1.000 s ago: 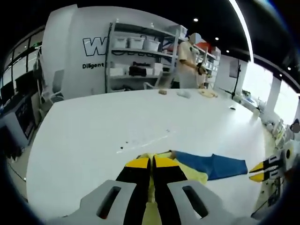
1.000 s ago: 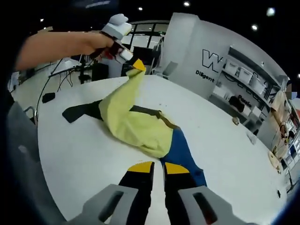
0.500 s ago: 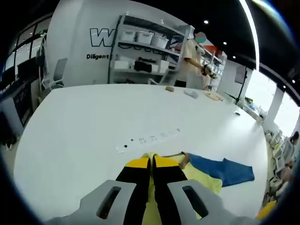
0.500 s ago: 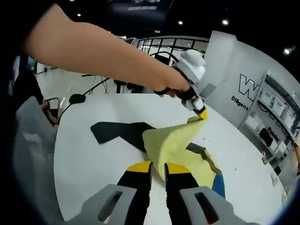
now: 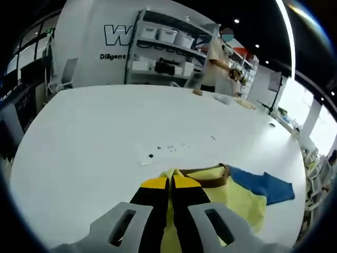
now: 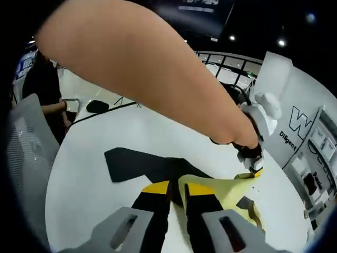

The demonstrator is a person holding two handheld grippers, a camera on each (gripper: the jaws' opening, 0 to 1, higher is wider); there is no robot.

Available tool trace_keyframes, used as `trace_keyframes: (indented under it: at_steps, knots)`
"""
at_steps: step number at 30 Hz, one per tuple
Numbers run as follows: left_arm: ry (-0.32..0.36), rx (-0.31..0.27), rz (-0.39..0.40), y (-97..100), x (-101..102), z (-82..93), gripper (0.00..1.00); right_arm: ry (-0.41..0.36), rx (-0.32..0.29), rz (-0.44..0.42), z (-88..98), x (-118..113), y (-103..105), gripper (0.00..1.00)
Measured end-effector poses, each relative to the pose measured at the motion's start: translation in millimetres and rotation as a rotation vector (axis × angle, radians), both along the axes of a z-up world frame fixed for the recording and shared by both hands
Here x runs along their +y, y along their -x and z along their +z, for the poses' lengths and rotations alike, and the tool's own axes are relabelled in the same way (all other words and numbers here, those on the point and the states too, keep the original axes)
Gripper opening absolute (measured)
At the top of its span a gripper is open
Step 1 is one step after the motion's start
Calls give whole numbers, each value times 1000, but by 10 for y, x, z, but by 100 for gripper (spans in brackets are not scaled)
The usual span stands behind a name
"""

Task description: Fold the garment on the visible template until the final outline fits inside the template.

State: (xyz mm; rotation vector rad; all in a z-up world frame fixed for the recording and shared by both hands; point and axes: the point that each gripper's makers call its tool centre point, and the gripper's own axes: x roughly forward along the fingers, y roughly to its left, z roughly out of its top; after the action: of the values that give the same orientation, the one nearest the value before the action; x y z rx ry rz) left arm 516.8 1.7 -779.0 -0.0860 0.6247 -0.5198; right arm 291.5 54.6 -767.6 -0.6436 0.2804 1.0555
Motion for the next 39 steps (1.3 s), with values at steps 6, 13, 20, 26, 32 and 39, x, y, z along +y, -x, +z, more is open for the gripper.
trace_keyframes:
  at_steps: [6,13,20,26,32,39]
  knots:
    - [5,6,2,-24,19,-35,0,19,21,18,-282,180,-151,3]
    - [11,17,6,-11,73,-106,0,71,96,16,-724,245,-286,2]
    - [10,23,19,-16,190,-147,0,57,85,-34,-737,170,-480,3]
    - [13,26,24,-18,207,-164,0,90,92,-18,-863,207,-512,7]
    - [11,29,15,-5,192,-196,0,104,97,-34,-943,183,-564,6]
    - [9,30,20,-3,235,-211,0,92,93,-55,-943,183,-583,3]
